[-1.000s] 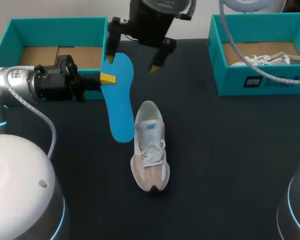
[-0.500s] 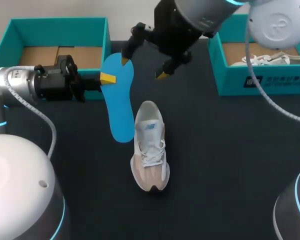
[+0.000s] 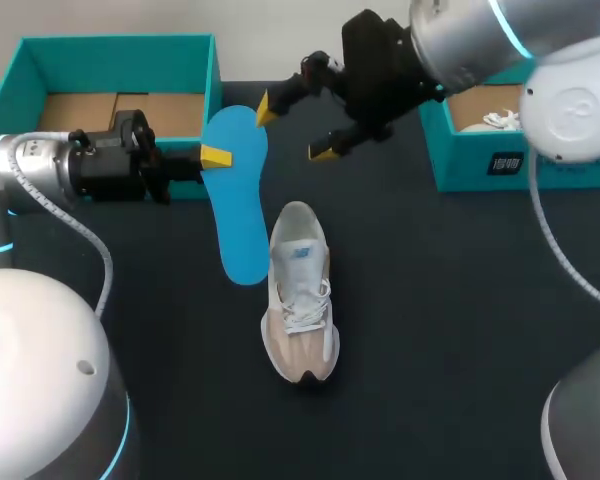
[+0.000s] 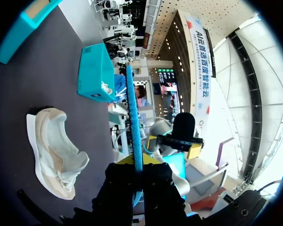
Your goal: Take the shoe out of the shoebox, open the shoe tongue, remove and reinsert the insole, then place the shoe into the shoebox
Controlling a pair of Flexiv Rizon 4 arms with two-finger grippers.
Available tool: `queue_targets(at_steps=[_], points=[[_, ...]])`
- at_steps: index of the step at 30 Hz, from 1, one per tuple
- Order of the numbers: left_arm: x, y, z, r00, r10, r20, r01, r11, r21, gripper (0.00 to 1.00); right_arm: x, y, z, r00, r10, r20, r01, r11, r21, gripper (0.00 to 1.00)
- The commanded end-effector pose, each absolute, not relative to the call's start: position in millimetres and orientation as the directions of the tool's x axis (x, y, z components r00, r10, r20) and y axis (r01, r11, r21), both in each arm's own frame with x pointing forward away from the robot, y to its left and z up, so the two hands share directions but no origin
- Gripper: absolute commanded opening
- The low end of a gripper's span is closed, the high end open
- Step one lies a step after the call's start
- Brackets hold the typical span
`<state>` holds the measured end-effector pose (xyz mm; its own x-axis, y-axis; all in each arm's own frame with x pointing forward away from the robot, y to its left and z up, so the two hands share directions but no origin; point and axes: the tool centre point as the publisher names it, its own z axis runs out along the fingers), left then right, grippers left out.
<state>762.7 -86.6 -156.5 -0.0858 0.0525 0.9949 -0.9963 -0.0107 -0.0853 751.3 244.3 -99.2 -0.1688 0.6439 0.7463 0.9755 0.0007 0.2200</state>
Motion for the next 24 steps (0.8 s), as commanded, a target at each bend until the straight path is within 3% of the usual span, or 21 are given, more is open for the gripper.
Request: queue_targets(at_steps=[1, 10, 24], points=[[761.5, -86.1, -156.2, -0.086, 0.049, 0.995, -0.996, -0.011, -0.086, 0.00, 753.8, 245.7, -107.8, -0.224, 0.211, 0.952, 0.974, 0.005, 0.228, 1.00], [761.5, -86.1, -156.2, -0.086, 0.049, 0.995, -0.996, -0.011, -0.086, 0.00, 754.1, 244.4, -122.2, -0.213, 0.136, 0.968, 0.976, -0.017, 0.217, 1.00], [761.5, -86.1, -156.2, -0.086, 0.049, 0.995, -0.996, -0.011, -0.086, 0.00, 757.1, 233.7, -133.6, -0.175, 0.165, 0.971, 0.984, 0.007, 0.176, 1.00]])
